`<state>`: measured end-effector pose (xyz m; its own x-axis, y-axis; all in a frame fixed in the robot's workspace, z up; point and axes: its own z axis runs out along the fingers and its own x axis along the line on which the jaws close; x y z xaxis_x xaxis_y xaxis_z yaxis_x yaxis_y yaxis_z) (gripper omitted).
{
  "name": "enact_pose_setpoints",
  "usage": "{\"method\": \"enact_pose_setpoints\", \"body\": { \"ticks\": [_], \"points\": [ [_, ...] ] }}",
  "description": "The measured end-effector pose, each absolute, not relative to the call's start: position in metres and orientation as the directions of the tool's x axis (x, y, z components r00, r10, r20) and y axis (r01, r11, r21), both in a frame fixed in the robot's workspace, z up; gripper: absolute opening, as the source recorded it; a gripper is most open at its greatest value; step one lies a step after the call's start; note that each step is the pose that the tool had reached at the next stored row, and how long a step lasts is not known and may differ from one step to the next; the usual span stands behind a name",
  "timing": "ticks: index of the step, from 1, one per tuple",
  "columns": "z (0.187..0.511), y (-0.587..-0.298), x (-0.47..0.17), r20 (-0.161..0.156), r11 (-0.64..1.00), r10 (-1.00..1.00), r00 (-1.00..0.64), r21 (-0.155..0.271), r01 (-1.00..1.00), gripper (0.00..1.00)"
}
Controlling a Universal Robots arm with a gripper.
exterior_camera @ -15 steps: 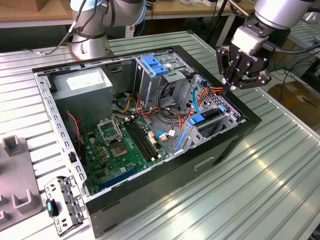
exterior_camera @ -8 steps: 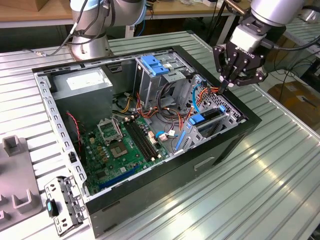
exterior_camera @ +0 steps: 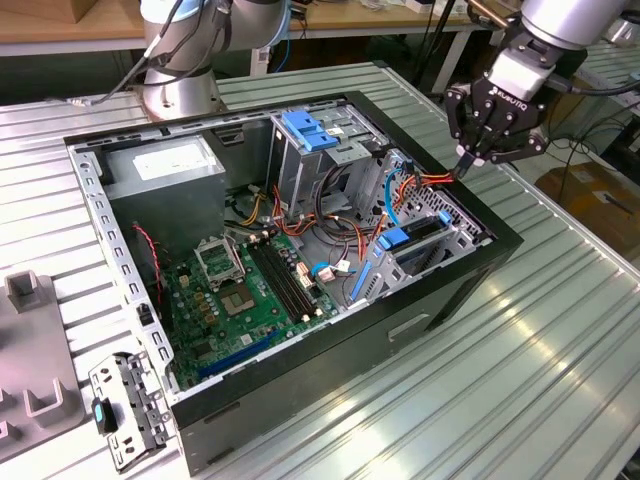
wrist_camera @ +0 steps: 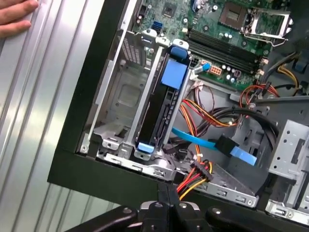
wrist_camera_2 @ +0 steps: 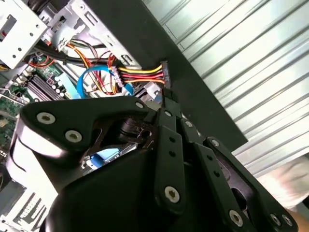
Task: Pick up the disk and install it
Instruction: 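Insert the first disk wire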
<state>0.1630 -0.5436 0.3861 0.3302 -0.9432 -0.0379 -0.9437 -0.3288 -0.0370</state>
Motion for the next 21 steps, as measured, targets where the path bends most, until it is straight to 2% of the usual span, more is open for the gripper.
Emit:
{"method": "enact_pose_setpoints", "body": {
  "ticks": [10,11,15,16,17,18,21],
  "points": [
    [0.3855,-0.5436,0.1688,-0.041,-0.456,-0.888,0.458,-0.038,-0.889,0.11],
    [0.3854,-0.5435,0.1701,-0.041,-0.480,-0.876,0.481,-0.037,-0.877,0.18],
    [0.3847,-0.5436,0.1709,-0.041,-0.544,-0.837,0.545,-0.037,-0.838,0.19],
    [0.3845,-0.5436,0.1710,-0.041,-0.559,-0.828,0.560,-0.037,-0.829,0.25],
    [0.3842,-0.5436,0.1711,-0.041,-0.573,-0.818,0.574,-0.037,-0.819,0.25],
    [0.3838,-0.5436,0.1716,-0.041,-0.584,-0.810,0.585,-0.038,-0.811,0.31],
    [0.3825,-0.5435,0.1724,-0.041,-0.616,-0.786,0.617,-0.038,-0.787,0.33]
  ]
}}
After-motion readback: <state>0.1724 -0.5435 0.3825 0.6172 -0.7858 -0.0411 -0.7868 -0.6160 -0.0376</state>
